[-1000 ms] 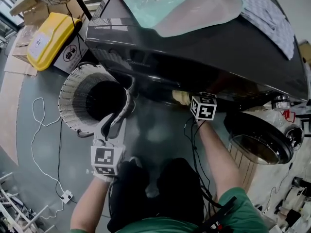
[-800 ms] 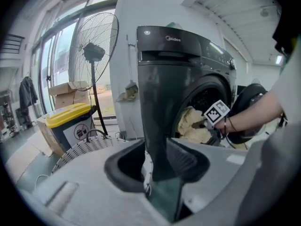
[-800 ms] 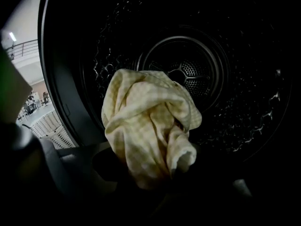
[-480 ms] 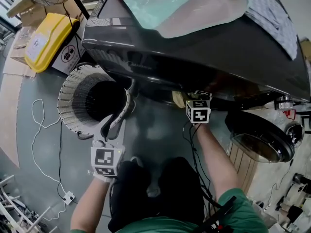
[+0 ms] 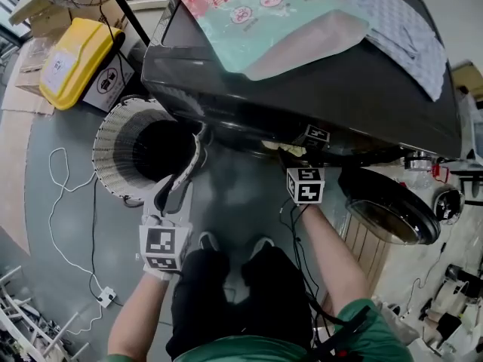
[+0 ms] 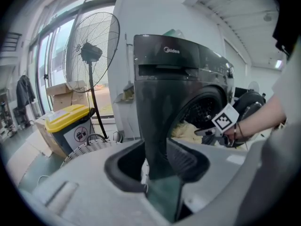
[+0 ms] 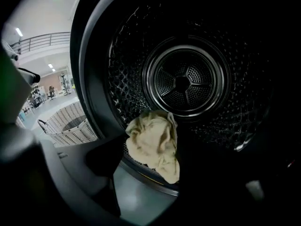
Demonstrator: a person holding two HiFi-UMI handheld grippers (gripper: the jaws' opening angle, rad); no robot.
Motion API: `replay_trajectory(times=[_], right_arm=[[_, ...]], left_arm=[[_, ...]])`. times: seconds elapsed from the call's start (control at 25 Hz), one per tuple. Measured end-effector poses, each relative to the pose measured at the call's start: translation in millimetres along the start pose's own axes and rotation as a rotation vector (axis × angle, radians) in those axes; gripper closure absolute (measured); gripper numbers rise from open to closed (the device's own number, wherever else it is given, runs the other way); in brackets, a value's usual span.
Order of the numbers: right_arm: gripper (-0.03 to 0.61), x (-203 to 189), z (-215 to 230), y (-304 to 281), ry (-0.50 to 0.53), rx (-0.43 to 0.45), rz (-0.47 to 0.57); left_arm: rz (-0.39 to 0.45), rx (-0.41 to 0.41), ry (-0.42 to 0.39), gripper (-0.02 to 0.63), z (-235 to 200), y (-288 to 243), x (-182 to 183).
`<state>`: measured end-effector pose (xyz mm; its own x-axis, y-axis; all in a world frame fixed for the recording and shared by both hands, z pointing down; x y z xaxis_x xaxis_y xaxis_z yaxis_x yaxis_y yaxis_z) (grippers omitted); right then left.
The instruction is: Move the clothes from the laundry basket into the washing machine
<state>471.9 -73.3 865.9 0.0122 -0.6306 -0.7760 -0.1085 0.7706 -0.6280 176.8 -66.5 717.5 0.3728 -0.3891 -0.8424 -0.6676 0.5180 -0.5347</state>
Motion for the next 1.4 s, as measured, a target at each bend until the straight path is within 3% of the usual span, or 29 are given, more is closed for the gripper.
replay_trajectory(times=[0.52, 0.76, 1.04, 1.4], right_arm=[[0.248, 54.3, -25.1, 114.5, 0.004, 0.095, 0.012], [0.365, 88.8, -38.0, 193.0, -0.02, 0.176, 0.03], [0.485, 164.7, -41.2, 275.0, -0.01, 0.205, 0.128], [0.506, 258.3, -58.4, 376.1, 0.036, 0.247, 0.256]], left_arm=[[-0.015, -0.023, 0.012, 0.472, 35.3, 60.5, 72.6], [-0.004, -0.017, 0.021, 0.472, 51.4, 96.5, 112.6], [0.028, -0.011, 0.004, 0.492, 63.9, 129.4, 166.6], [0.119, 0.001, -0.017, 0.494, 80.1, 187.7, 250.0]])
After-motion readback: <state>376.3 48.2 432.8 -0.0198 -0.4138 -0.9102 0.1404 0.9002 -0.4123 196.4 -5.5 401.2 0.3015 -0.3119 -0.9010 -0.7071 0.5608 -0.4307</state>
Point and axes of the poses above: the fingertips, and each gripper's own axes: y backward along the fingers, z to its right, x out of its top, the point moved 1 cm from there along y, backward along the fingers, and after that the axes turned 9 degrees about -x, right-handed, at the moved point
